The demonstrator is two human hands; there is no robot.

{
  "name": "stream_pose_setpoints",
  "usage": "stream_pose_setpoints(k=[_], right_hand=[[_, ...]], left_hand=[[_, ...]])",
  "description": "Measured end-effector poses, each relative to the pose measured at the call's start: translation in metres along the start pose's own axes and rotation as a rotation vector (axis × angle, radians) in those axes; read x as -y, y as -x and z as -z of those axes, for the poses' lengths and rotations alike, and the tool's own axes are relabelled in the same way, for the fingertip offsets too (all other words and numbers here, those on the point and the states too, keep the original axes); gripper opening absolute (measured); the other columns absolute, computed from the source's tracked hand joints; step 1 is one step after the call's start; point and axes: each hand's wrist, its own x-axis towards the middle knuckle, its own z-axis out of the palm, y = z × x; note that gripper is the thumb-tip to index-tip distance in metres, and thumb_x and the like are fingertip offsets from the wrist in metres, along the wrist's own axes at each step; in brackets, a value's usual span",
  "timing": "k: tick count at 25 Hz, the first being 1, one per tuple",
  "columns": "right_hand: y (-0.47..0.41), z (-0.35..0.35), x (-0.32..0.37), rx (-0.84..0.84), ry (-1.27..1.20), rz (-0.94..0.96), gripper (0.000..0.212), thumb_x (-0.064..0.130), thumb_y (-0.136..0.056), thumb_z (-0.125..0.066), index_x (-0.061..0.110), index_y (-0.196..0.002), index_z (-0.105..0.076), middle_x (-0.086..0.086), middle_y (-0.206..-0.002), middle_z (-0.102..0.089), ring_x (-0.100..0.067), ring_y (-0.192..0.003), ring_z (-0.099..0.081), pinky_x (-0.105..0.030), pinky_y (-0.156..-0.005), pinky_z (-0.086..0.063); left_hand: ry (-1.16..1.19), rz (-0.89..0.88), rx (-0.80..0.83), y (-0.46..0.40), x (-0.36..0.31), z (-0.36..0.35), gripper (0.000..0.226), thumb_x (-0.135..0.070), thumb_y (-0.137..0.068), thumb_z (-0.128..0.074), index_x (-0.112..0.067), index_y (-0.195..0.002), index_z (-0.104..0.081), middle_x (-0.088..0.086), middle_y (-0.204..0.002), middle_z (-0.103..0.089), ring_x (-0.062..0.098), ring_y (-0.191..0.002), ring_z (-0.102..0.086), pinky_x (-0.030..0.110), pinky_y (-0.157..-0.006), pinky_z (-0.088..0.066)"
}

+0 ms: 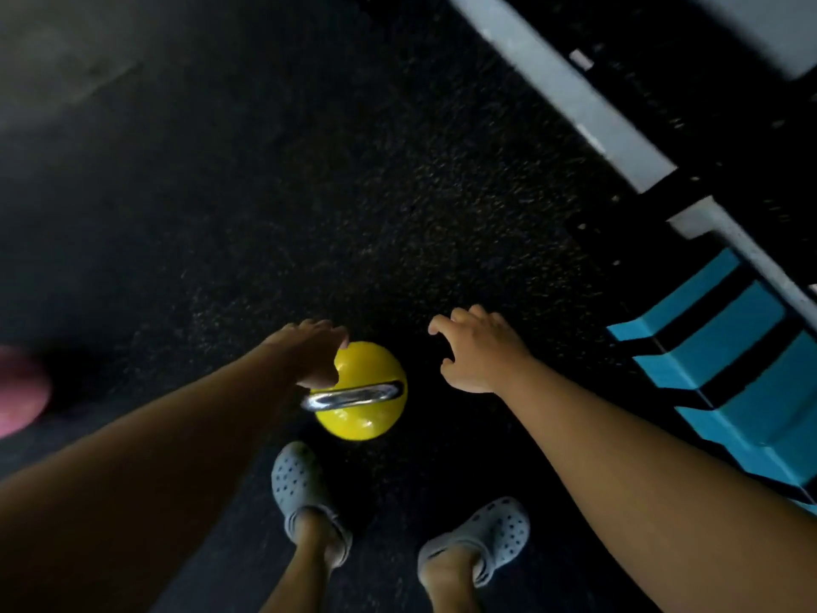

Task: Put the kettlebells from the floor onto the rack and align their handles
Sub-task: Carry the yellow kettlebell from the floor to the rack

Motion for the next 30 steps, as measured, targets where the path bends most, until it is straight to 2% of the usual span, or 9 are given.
stream_pose_setpoints(k=[3,8,11,13,15,18,22,26,30], right_hand=[[-0.035,-0.047,0.033,0.077,-0.007,0.034,0.050,0.029,-0.080,-0.059,0.028,-0.128,-0.048,-0.005,-0.123,-0.053,-0.029,-0.116,-0.045,-0.045,-0.098,-0.037],[-0.074,-0.123,0.057,0.229,0.081,0.069,0.046,0.035,-0.074,-0.063,0.029,-0.119,-0.054,-0.005,-0.120,-0.052,-0.032,-0.112,-0.046,-0.045,-0.094,-0.038],[-0.084,-0.151,0.049,0.186,0.018,0.079,0.018,0.036,-0.079,-0.066,0.029,-0.087,-0.052,-0.001,-0.105,-0.050,-0.028,-0.104,-0.048,-0.040,-0.086,-0.039],[-0.089,-0.163,0.045,0.156,-0.107,0.113,0.021,0.031,-0.080,-0.069,0.023,-0.078,-0.050,0.002,-0.093,-0.045,-0.026,-0.096,-0.050,-0.035,-0.076,-0.038],[-0.092,-0.167,0.047,0.169,-0.193,0.129,0.029,0.025,-0.078,-0.073,0.021,-0.067,-0.047,0.003,-0.082,-0.048,-0.026,-0.087,-0.056,-0.031,-0.067,-0.039],[-0.089,-0.165,0.049,0.201,-0.267,0.077,0.041,0.019,-0.076,-0.075,0.023,-0.056,-0.038,0.003,-0.069,-0.049,-0.027,-0.072,-0.057,-0.030,-0.058,-0.039],[-0.067,-0.140,0.045,0.130,-0.345,0.005,0.028,0.023,-0.073,-0.077,0.019,-0.060,-0.052,0.003,-0.064,-0.054,-0.022,-0.065,-0.055,-0.027,-0.056,-0.036],[-0.035,-0.090,0.038,-0.064,-0.381,-0.131,0.021,0.029,-0.068,-0.076,0.009,-0.070,-0.068,-0.009,-0.069,-0.068,-0.024,-0.059,-0.058,-0.030,-0.052,-0.044],[-0.011,-0.023,0.020,-0.237,-0.401,-0.290,0.018,0.028,-0.067,-0.073,0.010,-0.068,-0.070,-0.010,-0.065,-0.070,-0.027,-0.057,-0.063,-0.028,-0.049,-0.045]], left_hand=[[0.074,0.016,0.023,-0.007,0.034,-0.055,0.060,-0.040,-0.074,-0.064,-0.032,-0.132,-0.047,0.001,-0.137,-0.053,0.026,-0.124,-0.054,0.042,-0.094,-0.049],[0.178,-0.044,0.061,-0.037,0.055,-0.131,0.055,-0.030,-0.072,-0.069,-0.029,-0.124,-0.051,0.001,-0.126,-0.051,0.024,-0.117,-0.050,0.039,-0.085,-0.048],[0.285,-0.080,-0.025,-0.054,0.054,-0.150,0.031,-0.038,-0.076,-0.075,-0.023,-0.098,-0.059,-0.001,-0.101,-0.056,0.018,-0.095,-0.053,0.032,-0.070,-0.042],[0.347,-0.115,-0.037,-0.063,0.050,-0.156,0.029,-0.040,-0.075,-0.078,-0.021,-0.083,-0.058,-0.005,-0.076,-0.055,0.017,-0.075,-0.054,0.029,-0.057,-0.034],[0.361,-0.145,-0.032,-0.065,0.046,-0.159,0.030,-0.042,-0.075,-0.079,-0.020,-0.082,-0.061,-0.008,-0.064,-0.052,0.013,-0.061,-0.050,0.028,-0.050,-0.030],[0.347,-0.122,-0.025,-0.064,0.042,-0.152,0.015,-0.031,-0.077,-0.074,-0.023,-0.088,-0.068,-0.007,-0.066,-0.056,0.014,-0.062,-0.055,0.026,-0.050,-0.035],[0.304,-0.190,-0.028,-0.054,0.033,-0.115,0.016,-0.028,-0.074,-0.069,-0.026,-0.090,-0.070,-0.004,-0.070,-0.063,0.017,-0.064,-0.061,0.031,-0.055,-0.049],[0.265,-0.286,-0.046,-0.040,0.011,-0.050,0.018,-0.026,-0.078,-0.067,-0.024,-0.095,-0.071,-0.001,-0.077,-0.070,0.016,-0.067,-0.065,0.033,-0.063,-0.056],[0.217,-0.409,-0.106,-0.032,-0.015,0.040,0.015,-0.028,-0.076,-0.066,-0.021,-0.088,-0.071,0.001,-0.074,-0.069,0.018,-0.065,-0.063,0.031,-0.056,-0.051]])
